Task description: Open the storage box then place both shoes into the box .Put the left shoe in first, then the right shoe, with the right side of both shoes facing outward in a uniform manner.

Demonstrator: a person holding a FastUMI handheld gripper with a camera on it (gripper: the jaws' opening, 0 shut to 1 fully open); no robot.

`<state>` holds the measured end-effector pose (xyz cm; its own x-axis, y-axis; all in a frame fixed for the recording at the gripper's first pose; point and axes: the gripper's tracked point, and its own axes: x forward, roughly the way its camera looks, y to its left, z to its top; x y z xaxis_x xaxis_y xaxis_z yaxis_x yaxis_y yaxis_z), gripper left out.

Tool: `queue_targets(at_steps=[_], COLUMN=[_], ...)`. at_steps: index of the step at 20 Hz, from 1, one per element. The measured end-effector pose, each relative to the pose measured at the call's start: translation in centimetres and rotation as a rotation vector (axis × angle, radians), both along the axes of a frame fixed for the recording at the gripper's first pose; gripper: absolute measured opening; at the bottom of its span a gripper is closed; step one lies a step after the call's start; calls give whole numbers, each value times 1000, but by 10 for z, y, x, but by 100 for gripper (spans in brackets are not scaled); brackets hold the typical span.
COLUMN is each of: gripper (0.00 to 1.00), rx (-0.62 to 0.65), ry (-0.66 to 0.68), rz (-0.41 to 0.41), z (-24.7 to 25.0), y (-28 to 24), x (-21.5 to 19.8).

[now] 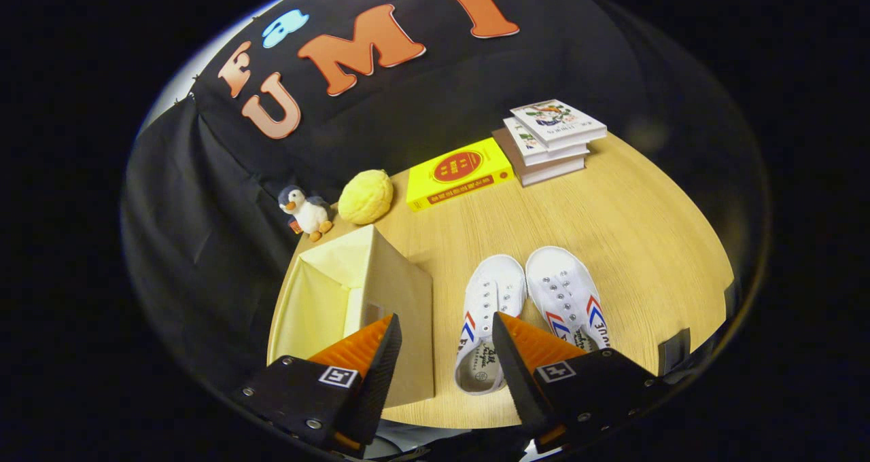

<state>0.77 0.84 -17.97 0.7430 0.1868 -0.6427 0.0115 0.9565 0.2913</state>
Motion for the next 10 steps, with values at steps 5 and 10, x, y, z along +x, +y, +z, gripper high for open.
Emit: queue_targets(at_steps=[5,10], gripper=[58,39], rx=[-29,-54], ry=[137,216], rz=[-9,-22], z=[-58,-94], y=[-13,-22], x=[-4,6])
